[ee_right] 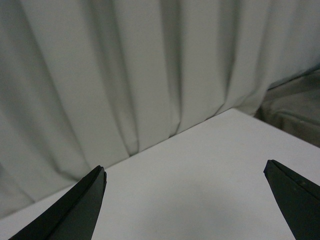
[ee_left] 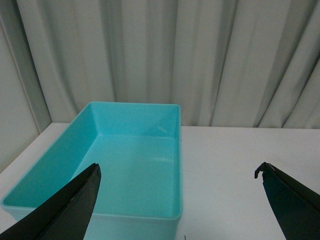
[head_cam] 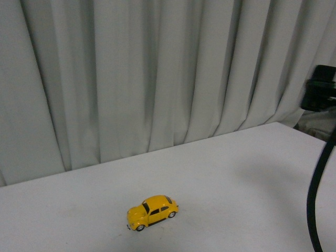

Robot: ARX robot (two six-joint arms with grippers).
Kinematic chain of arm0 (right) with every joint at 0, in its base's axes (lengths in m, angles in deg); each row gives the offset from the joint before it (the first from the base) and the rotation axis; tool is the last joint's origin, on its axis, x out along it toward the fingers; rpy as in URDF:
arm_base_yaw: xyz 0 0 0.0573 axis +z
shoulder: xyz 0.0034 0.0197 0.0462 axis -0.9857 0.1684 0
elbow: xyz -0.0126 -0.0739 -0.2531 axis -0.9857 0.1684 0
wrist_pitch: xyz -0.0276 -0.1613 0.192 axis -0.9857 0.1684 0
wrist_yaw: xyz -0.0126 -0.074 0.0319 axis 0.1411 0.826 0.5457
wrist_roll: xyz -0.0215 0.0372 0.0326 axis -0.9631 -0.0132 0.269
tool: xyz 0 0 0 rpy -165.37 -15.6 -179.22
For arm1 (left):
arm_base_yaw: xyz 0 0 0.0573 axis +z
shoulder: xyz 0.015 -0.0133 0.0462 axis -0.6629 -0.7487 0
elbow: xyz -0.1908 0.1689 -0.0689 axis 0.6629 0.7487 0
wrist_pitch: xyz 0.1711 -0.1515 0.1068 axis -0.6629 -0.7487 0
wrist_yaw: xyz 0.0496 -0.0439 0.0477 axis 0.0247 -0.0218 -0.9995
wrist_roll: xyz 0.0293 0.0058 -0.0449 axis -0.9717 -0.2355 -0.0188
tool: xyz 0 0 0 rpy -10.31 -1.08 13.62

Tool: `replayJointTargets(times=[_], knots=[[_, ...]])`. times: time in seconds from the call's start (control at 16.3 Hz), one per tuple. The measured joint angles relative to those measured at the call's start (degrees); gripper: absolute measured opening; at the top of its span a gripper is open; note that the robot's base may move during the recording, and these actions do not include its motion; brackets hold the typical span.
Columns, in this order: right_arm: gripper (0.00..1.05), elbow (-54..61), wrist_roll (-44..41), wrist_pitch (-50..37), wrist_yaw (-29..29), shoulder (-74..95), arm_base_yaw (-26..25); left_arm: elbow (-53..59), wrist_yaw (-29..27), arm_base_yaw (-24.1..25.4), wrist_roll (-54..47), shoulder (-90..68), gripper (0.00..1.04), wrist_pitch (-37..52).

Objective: Wind up and store yellow beetle toy

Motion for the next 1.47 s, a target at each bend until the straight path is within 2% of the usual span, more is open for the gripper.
replayJointTargets(times=[0.06, 0.12, 0.18, 0.24, 0.31, 0.37, 0.43, 0.55, 0.67, 0.98, 1.22, 1.47], knots=[[0.98, -21.2, -7.06, 7.23, -13.6, 23.08, 2.82, 0.0, -0.02, 0.0, 0.0, 0.0, 0.98, 0.02], [0.98, -39.52, -19.56, 19.85, -30.12, 34.67, 8.24, 0.0, -0.02, 0.0, 0.0, 0.0, 0.98, 0.02], [0.98, -45.16, -28.0, 30.27, -39.89, 37.09, 10.43, 0.0, -0.02, 0.0, 0.0, 0.0, 0.98, 0.02], [0.98, -47.23, -33.83, 36.96, -45.16, 37.9, 11.5, 0.0, -0.02, 0.0, 0.02, 0.0, 0.98, 0.02], [0.98, -49.18, -44.17, 48.74, -50.16, 39.54, 12.55, 0.0, 0.0, 0.0, 0.0, 0.0, 0.98, 0.02], [0.98, -50.58, -52.52, 57.53, -51.23, 41.7, 12.92, 0.0, -0.02, 0.0, 0.0, 0.0, 0.98, 0.02], [0.98, -52.17, -64.5, 66.29, -51.32, 45.44, 13.09, 0.0, -0.02, 0.0, 0.0, 0.0, 0.98, 0.02], [0.98, -54.99, -77.13, 72.85, -51.49, 50.21, 13.31, 0.0, 0.0, 0.0, 0.0, 0.0, 0.98, 0.02], [0.98, -59.67, -85.96, 78.05, -51.71, 52.96, 14.08, 0.0, 0.0, 0.0, 0.0, 0.0, 0.98, 0.02], [0.98, -69.0, -98.53, 91.21, -50.73, 60.67, 15.56, 0.0, 0.0, 0.0, 0.0, 0.0, 0.98, 0.02], [0.98, -73.61, -104.74, 95.32, -48.78, 64.11, 16.59, 0.0, 0.0, 0.0, 0.0, 0.0, 0.98, 0.02], [0.98, -77.94, -106.33, 97.33, -48.46, 67.8, 18.36, 0.0, 0.0, 0.0, 0.0, 0.0, 0.98, 0.02]])
